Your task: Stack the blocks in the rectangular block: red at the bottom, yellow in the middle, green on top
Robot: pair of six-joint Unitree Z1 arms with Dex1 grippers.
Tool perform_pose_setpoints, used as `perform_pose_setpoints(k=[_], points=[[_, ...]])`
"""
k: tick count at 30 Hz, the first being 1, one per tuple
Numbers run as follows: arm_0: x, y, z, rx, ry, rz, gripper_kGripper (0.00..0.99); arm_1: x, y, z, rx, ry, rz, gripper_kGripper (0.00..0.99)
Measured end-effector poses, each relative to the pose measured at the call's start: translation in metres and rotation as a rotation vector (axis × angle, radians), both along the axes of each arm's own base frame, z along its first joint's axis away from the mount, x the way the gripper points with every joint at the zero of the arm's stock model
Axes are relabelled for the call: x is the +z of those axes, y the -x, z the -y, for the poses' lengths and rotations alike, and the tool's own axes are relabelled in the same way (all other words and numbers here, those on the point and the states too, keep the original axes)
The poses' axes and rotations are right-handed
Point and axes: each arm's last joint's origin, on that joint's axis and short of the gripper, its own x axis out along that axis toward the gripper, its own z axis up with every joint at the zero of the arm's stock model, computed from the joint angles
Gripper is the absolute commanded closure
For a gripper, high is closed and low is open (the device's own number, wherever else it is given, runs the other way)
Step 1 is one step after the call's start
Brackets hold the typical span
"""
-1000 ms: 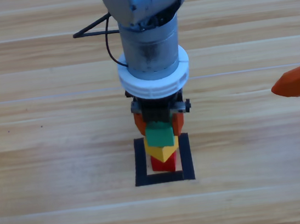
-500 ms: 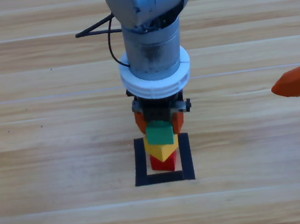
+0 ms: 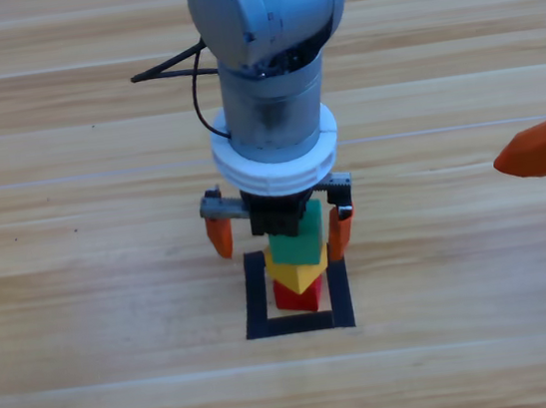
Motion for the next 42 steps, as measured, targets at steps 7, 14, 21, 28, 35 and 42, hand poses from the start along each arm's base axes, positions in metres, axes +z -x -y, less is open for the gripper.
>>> perform_pose_setpoints(k=[7,14,21,28,35,42], points=[[-0.004,0.002,-0.003,0.002,-0.023,-0.005,0.000,0.000,0.000,0.000,0.000,0.000,0.000,0.000],[0.022,0.010,-0.013,0.002,0.011,0.026,0.000,0.000,0.000,0.000,0.000,0.000,0.000,0.000],[0.062,0.025,-0.032,0.000,0.072,0.074,0.000,0.000,0.000,0.000,0.000,0.000,0.000,0.000],[0.116,0.039,-0.049,-0.070,0.180,0.170,0.000,0.000,0.000,0.000,0.003,-0.002,-0.003,0.000],[0.208,0.067,-0.049,-0.264,0.309,0.517,0.000,-0.001,0.000,-0.001,0.007,-0.001,-0.009,0.000],[0.191,0.079,-0.023,-0.389,0.281,0.565,0.000,-0.002,-0.001,-0.002,0.010,-0.001,-0.013,0.000]])
